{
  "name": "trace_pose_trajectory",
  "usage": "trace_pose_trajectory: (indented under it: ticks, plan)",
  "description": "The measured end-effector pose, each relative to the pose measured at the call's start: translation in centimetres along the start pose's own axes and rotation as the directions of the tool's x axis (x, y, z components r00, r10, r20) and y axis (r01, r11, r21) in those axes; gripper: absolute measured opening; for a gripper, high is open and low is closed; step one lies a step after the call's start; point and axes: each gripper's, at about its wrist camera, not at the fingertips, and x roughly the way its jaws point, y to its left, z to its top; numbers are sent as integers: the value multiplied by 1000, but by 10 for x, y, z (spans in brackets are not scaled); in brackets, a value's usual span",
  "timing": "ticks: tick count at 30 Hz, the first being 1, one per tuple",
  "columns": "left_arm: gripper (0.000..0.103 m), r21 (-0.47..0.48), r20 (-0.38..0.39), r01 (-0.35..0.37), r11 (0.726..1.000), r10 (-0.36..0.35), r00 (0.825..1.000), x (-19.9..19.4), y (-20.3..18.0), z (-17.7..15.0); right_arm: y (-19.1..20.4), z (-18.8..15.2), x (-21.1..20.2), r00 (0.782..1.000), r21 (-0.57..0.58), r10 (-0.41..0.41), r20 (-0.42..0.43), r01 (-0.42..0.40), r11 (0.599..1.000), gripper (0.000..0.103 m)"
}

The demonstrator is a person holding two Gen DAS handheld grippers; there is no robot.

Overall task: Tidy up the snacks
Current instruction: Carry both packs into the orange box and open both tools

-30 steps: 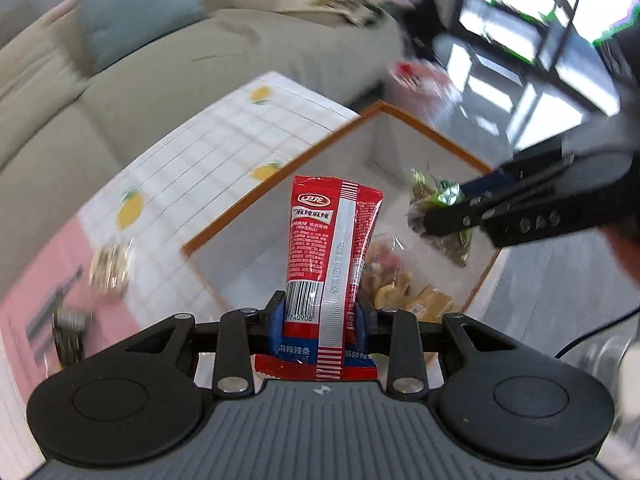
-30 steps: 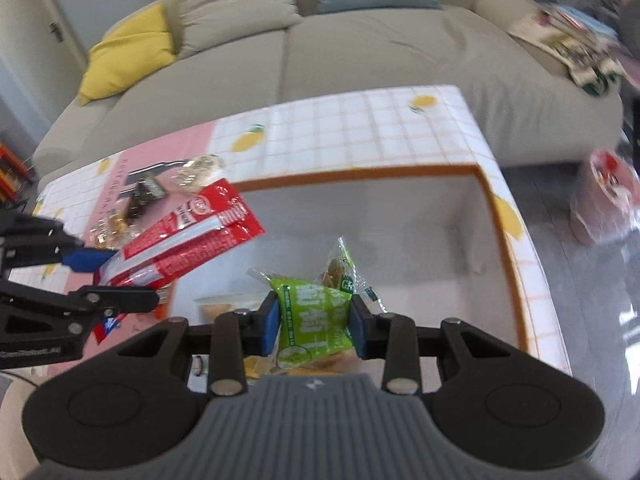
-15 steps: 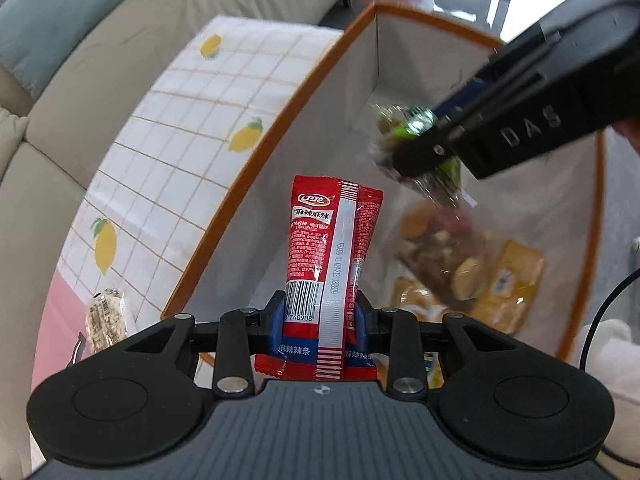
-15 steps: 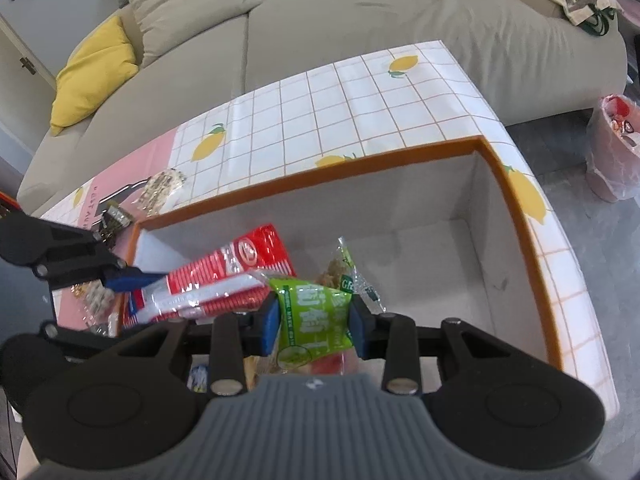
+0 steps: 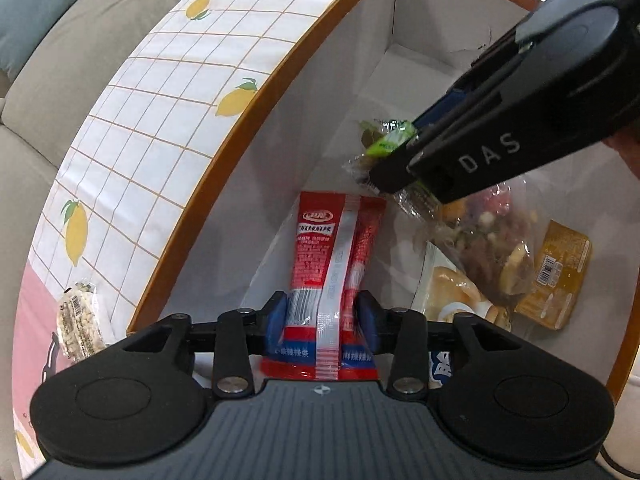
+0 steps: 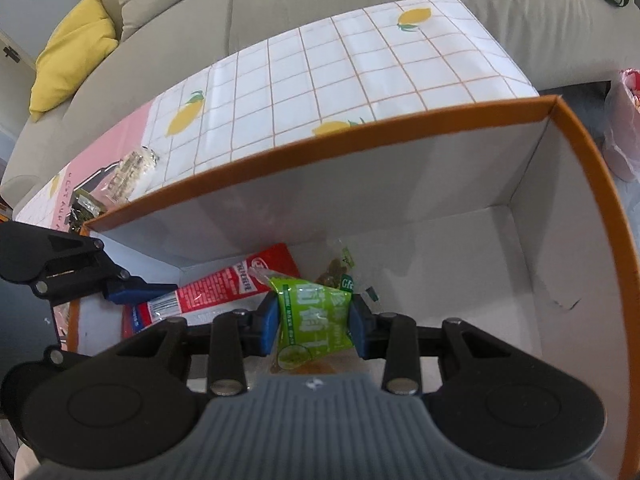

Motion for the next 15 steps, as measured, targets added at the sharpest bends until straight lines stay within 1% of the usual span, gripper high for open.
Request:
trace_pose_trajectory:
  ticks: [1, 3, 5, 9, 11, 15]
  plan:
    - [52, 2, 3, 7, 1000, -7, 1000, 1, 2, 0, 0, 0, 1, 1000, 4, 1, -3, -1, 1000, 36]
    - [62, 8, 16, 11, 1000, -11, 1000, -3, 3, 0, 0, -1, 3, 1000, 11, 1, -11, -1, 1000, 36]
    - [65, 7, 36, 7, 1000, -7, 999, -11, 3, -2, 0, -1, 7, 1000, 19, -3, -23, 3, 1000, 38]
    - [65, -28, 75, 6, 1000, -4, 997, -33, 7, -6, -1, -2, 10, 999, 58, 10, -36, -8, 998, 39]
    - [65, -57, 94, 5, 998, 1, 996, -46, 10, -10, -2, -2, 8, 999, 75, 20, -34, -18, 997, 44]
    - [65, -116, 117, -2, 993, 16, 993, -70, 15, -20, 3, -2, 0, 1000, 68, 4, -26, -2, 998, 44]
